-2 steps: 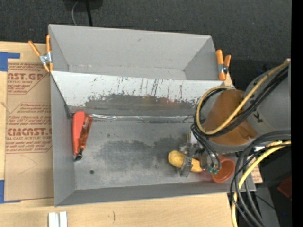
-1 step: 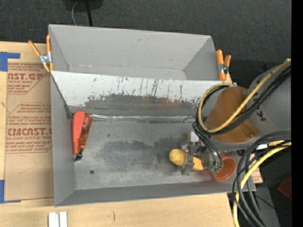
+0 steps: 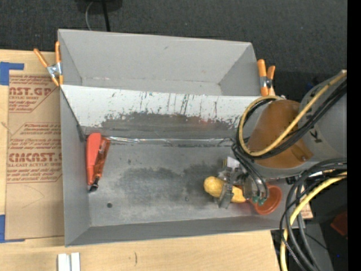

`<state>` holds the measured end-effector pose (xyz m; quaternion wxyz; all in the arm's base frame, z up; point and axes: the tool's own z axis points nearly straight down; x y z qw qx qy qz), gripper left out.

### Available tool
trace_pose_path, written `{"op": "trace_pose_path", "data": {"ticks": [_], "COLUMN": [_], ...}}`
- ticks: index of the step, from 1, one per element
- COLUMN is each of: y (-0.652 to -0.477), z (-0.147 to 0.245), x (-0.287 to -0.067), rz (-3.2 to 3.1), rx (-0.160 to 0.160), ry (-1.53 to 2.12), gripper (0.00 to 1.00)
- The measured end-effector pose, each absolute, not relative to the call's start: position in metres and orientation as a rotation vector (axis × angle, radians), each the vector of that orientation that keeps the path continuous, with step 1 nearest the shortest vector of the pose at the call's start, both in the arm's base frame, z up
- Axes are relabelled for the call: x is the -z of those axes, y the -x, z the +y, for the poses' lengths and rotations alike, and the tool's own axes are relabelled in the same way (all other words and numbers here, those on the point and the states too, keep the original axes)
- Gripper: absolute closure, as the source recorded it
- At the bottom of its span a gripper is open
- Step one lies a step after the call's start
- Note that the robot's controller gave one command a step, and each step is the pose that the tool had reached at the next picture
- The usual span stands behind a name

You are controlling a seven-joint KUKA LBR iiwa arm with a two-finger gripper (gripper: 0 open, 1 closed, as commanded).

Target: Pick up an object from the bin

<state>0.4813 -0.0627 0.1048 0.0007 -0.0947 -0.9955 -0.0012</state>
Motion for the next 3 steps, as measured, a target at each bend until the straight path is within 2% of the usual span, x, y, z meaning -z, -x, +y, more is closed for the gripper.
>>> {"op": "trace_pose_path", "data": {"ticks": [1, 3], "y": [-0.482, -0.482], "z": [-0.062, -0.062], "x": [-0.126, -0.144], "rz": [-3.128, -3.129], "rx": [0.005, 0.005], "ry": [0.298, 0.297], "gripper": [1.00, 1.00]}}
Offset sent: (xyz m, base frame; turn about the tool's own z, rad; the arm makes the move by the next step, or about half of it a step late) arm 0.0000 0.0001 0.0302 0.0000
